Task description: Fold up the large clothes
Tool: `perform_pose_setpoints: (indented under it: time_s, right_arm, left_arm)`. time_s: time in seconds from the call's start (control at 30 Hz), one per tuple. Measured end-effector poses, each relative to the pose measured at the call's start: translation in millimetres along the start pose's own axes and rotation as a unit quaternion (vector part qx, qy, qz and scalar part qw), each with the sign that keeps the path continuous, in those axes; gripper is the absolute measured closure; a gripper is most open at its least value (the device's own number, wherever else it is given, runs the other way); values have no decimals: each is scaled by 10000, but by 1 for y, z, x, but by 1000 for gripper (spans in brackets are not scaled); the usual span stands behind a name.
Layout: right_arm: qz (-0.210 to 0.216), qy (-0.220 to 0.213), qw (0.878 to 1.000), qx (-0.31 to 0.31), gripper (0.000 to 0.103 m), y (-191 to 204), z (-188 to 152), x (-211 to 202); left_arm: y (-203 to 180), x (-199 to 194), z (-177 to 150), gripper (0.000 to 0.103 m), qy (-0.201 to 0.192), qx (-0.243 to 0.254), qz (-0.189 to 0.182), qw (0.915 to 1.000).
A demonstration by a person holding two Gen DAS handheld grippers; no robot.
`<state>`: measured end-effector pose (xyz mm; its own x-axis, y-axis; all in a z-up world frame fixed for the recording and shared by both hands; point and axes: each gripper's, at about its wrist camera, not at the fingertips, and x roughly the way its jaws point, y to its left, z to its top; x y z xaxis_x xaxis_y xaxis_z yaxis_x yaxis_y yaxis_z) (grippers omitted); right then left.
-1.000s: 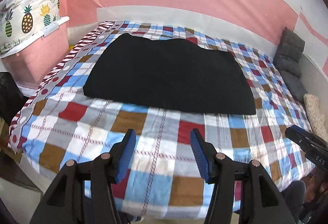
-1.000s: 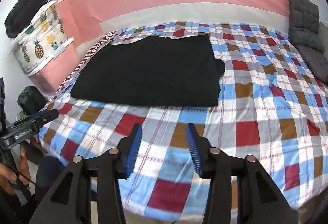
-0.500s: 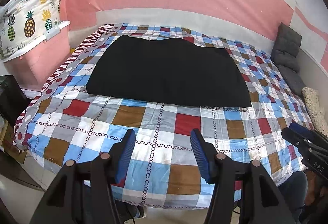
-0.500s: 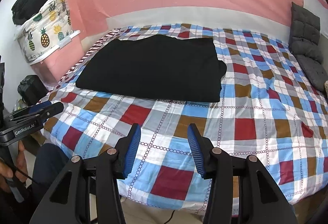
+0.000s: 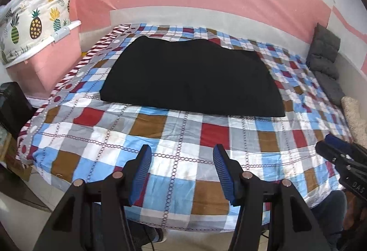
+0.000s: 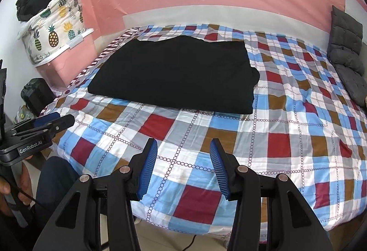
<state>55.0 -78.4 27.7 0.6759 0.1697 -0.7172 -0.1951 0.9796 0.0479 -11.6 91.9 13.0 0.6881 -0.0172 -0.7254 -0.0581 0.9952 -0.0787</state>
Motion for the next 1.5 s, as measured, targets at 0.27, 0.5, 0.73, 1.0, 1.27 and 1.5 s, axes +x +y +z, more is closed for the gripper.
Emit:
perform_pose_setpoints:
  time_s: [0.27, 0.5, 0.73, 1.0, 1.27, 1.5]
  right_arm:
    - [17, 2, 10000, -10, 54, 2, 1, 1]
    - [28, 4, 10000, -6, 54, 3, 1, 2]
    - [32, 17, 10000, -4, 54, 3, -1, 3]
    - [42, 21, 10000, -14, 54, 5, -2, 3]
    - [63, 31, 10000, -17, 54, 7, -6, 4]
    - [70, 24, 10000, -31, 54, 8, -7, 4]
  left_arm:
    - [-2, 0, 0, 45, 20, 5, -65, 10000]
    - [-3, 1, -1, 45, 46, -7, -106, 9999]
    - [-4, 2, -3, 45, 57, 23, -103, 9999]
    - [-3, 2, -4, 45, 69, 15, -130, 9999]
    - [-4, 2, -4, 45, 73, 13, -115, 9999]
    - [-3, 1, -5, 45, 90, 12, -122, 9999]
